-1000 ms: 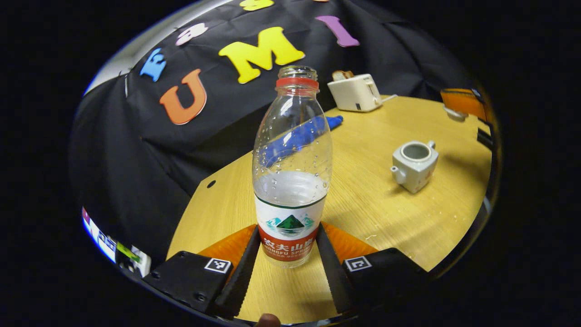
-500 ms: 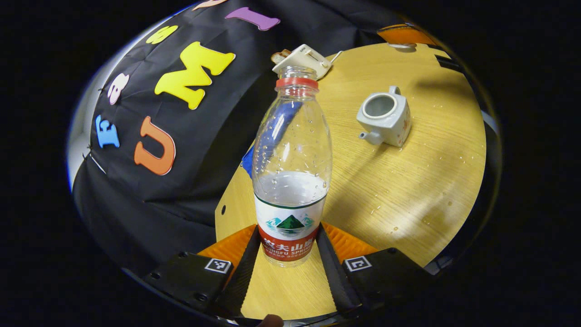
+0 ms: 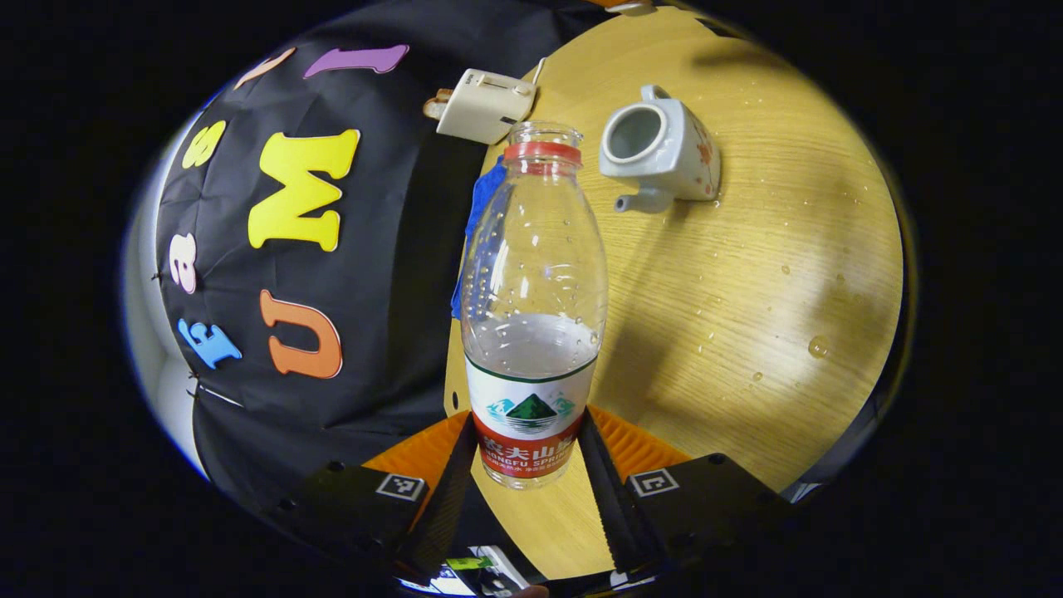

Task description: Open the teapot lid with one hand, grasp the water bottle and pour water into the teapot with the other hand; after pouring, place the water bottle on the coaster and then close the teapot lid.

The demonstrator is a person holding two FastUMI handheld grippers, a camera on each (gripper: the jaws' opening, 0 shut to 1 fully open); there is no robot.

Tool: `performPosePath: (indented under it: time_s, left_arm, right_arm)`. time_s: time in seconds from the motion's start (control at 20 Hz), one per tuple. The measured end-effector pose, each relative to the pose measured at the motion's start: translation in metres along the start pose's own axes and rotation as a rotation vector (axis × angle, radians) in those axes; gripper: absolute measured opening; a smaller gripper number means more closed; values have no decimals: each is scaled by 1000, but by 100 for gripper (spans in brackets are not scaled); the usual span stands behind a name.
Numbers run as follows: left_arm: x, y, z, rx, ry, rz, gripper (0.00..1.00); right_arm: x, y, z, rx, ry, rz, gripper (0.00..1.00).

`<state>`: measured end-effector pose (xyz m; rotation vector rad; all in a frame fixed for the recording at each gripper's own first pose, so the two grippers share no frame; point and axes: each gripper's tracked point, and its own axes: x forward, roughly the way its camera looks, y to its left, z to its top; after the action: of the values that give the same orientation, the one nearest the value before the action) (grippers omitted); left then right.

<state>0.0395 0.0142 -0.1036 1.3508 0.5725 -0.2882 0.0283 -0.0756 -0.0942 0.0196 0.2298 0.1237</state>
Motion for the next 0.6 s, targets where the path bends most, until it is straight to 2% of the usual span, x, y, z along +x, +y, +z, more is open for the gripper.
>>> performPosePath:
  time_s: [0.25, 0.6]
  left_arm:
    - [1, 2, 6, 143, 26, 22, 74]
    - [-3, 15, 10, 237, 53, 66, 74]
  right_arm:
    - [-5, -8, -1, 9, -2, -9, 0]
    - [-6, -16, -6, 19, -1, -16, 0]
